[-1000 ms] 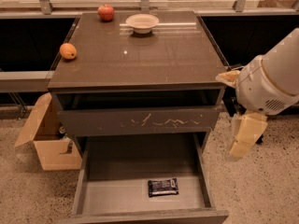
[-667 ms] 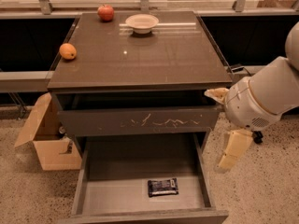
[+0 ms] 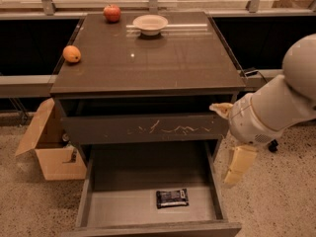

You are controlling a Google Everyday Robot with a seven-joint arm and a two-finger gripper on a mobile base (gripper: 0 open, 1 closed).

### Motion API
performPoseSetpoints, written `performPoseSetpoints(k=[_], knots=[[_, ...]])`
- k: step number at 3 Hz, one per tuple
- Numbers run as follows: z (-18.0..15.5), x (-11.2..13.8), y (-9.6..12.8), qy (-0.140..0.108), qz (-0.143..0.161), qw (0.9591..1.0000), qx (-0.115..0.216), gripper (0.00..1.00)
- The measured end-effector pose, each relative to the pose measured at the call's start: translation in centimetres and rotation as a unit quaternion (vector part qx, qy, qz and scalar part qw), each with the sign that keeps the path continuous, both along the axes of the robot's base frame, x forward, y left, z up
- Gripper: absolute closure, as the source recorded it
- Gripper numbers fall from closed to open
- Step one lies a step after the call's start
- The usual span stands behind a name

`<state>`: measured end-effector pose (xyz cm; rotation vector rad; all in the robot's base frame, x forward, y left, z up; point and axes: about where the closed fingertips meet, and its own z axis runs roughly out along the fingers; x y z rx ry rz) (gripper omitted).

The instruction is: Pick rxbar blueberry from middle drawer and place on counter

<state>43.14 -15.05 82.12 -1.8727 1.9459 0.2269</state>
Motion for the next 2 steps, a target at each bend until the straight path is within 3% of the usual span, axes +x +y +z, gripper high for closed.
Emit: performPoseSetpoints(k=[2], knots=[[-10.6,1.0,0.7,0.014,0.050,0.9986,0.009,0.00]])
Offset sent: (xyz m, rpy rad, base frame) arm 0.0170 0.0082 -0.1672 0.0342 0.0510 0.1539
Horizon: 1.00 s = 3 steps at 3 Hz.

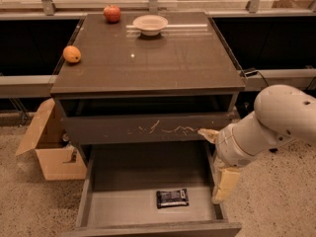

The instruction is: Pick rxbar blueberry from middle drawer and place on counter

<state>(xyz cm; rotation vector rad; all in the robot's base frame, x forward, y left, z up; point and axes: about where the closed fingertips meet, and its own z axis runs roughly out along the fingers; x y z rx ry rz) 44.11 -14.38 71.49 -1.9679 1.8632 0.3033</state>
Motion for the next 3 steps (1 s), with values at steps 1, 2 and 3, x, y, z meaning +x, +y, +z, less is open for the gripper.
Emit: performPoseSetpoints(k=[1,2,3], knots=[[-4.5,0.8,0.2,0.015,0.014,0.9998,0.006,0.00],[-8.9,1.9,0.4,0.041,0.018,0.9988,0.018,0.00],[-8.9,1.9,0.4,0.042,0.018,0.9988,0.018,0.00]])
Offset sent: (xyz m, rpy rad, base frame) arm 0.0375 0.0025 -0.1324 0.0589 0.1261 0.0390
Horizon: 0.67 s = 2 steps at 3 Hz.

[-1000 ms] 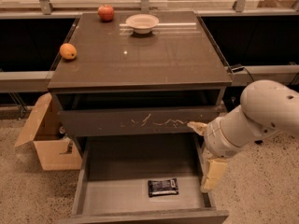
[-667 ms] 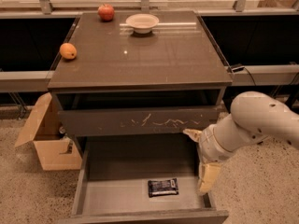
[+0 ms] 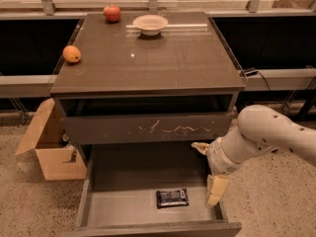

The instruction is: Pick rxbar blueberry from middle drawer and place on counter

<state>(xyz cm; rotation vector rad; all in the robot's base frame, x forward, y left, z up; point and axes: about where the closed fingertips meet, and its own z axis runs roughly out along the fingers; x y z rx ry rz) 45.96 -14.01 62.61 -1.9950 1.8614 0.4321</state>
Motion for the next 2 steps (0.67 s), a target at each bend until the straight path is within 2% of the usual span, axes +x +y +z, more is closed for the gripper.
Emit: performPoseSetpoints(k=[1,2], knots=[[-2.3,1.1,0.0,-0.004,-0.001,0.9998,0.017,0.00],[-8.0,3.3,0.2,-0.005,-0.013,0.9991,0.039,0.00]])
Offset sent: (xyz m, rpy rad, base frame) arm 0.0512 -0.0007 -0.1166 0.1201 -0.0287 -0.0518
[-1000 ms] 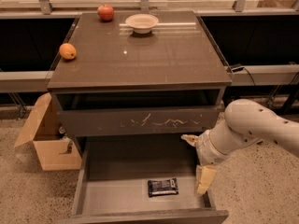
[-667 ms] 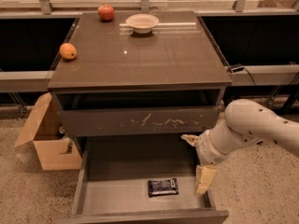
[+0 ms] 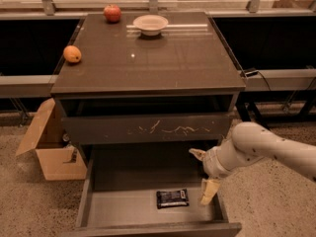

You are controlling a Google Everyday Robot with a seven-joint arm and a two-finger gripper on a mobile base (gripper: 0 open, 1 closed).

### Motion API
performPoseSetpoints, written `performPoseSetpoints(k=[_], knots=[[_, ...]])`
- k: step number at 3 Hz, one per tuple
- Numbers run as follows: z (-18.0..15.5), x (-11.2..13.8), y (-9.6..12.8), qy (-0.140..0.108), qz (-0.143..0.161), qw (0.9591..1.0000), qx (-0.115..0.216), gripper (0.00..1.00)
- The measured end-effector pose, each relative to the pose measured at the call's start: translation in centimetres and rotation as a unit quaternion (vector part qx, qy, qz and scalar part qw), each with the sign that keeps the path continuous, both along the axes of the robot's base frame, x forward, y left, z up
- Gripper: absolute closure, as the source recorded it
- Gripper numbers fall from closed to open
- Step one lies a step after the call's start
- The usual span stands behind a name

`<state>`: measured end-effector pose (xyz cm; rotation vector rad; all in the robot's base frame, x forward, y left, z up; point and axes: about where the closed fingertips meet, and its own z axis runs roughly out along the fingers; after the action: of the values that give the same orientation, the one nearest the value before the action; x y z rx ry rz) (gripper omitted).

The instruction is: Pick rxbar blueberry from middle drawer and place on counter

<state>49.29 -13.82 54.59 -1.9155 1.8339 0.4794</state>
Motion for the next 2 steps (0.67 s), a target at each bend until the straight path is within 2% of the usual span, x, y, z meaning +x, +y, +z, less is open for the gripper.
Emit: performPoseSetpoints(k=[1,2], knots=[[-3.1,1.1,0.6,0.007,-0.003,1.0000,0.004,0.00],[-6.4,3.0,1.6,-0.001,-0.015,0.9996,-0.023,0.00]])
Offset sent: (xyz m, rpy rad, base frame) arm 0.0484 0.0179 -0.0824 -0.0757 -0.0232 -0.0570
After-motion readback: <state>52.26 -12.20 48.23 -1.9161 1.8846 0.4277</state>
